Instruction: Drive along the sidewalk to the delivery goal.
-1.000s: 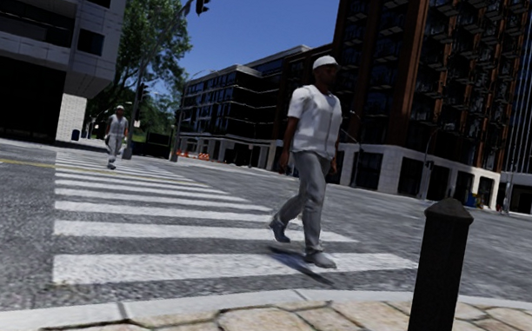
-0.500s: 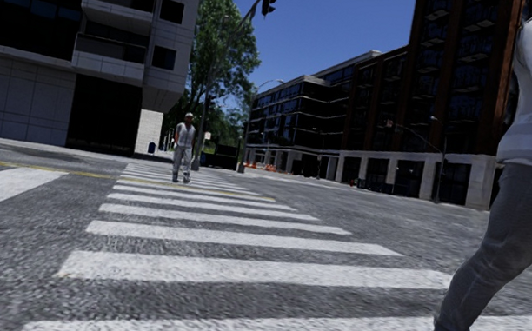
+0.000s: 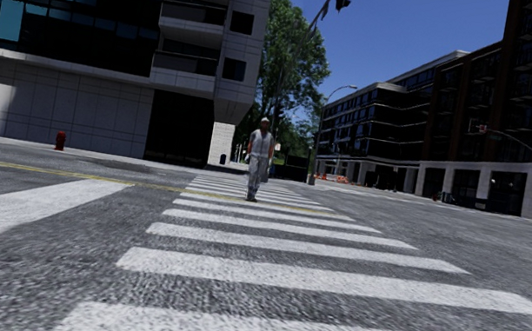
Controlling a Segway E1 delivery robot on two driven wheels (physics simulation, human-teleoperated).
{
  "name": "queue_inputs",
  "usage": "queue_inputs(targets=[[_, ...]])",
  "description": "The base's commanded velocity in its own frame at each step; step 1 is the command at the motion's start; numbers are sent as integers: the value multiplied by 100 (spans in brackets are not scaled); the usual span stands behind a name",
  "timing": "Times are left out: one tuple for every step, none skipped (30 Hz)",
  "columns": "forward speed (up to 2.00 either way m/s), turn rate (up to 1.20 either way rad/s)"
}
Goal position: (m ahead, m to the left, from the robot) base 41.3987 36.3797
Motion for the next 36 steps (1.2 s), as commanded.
queue_inputs(targets=[[158,53],[157,53],[152,52],[149,49],[149,49],[148,44],[147,39],[146,23],[146,23],[146,0],[157,0],[200,0],[200,0],[200,0],[200,0],[200,0],[200,0],[200,0],[200,0],[200,0],[200,0],[200,0],[200,0],[200,0],[200,0],[200,0],[200,0],[200,0],[200,0],[200,0],[200,0],[200,4],[200,14],[200,21],[200,24],[200,24]])
